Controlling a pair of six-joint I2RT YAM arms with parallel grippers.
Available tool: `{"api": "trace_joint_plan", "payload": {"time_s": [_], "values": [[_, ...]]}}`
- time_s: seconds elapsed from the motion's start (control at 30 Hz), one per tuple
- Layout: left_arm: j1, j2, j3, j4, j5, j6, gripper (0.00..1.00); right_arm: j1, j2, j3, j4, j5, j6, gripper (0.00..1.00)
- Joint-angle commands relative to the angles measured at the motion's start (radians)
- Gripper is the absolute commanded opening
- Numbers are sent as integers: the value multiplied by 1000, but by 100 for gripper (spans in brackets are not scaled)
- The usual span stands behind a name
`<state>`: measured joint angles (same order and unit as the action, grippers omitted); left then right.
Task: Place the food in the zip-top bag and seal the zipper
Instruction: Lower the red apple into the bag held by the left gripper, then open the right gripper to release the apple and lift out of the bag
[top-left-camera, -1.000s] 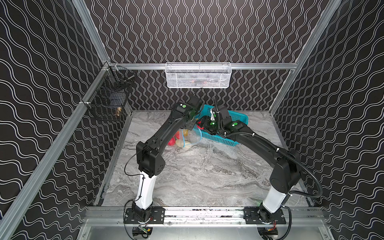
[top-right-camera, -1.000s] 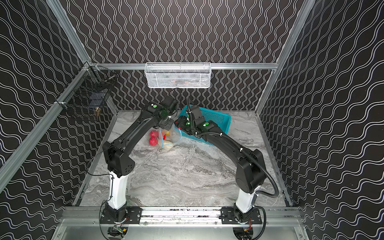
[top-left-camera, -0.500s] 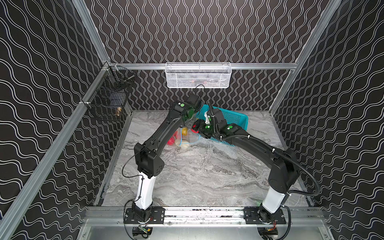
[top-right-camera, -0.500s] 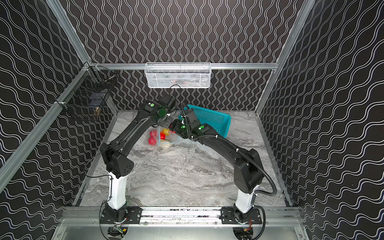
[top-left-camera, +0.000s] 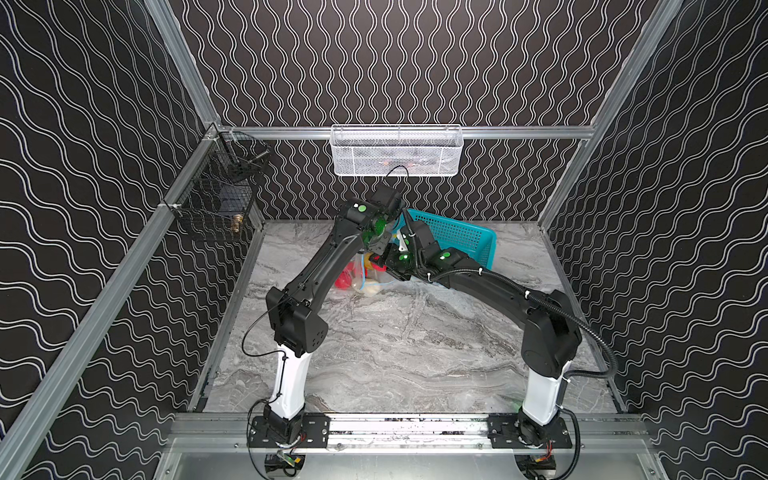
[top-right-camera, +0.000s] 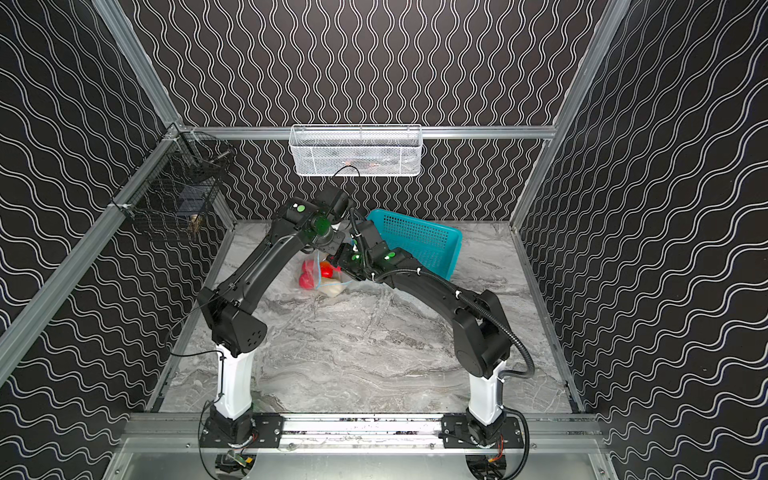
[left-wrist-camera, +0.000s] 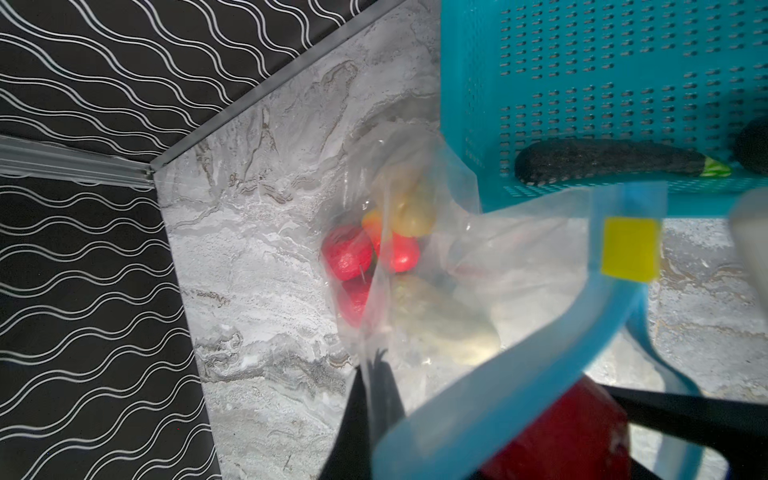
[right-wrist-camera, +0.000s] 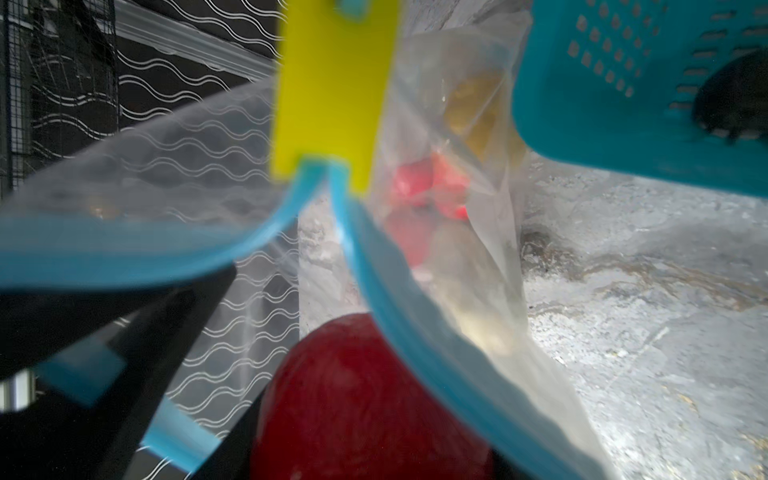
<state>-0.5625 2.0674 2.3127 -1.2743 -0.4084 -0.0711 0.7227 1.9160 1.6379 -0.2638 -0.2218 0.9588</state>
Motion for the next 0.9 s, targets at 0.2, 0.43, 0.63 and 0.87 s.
{"api": "trace_joint_plan", "payload": {"time_s": [0.2, 0.43, 0.63, 0.87], "values": [[-1, -2, 26, -2, -2, 14, 0, -28, 87, 56, 45, -57, -13, 70], [0, 3, 29, -2, -8, 14, 0, -44, 86, 48, 64, -64, -14, 79], [0, 16, 36, -1, -25, 14, 0, -46, 47, 33, 55, -48, -23, 80], [1, 39, 41, 1, -34, 11, 0, -48, -12, -38, 39, -15, -32, 82]]}}
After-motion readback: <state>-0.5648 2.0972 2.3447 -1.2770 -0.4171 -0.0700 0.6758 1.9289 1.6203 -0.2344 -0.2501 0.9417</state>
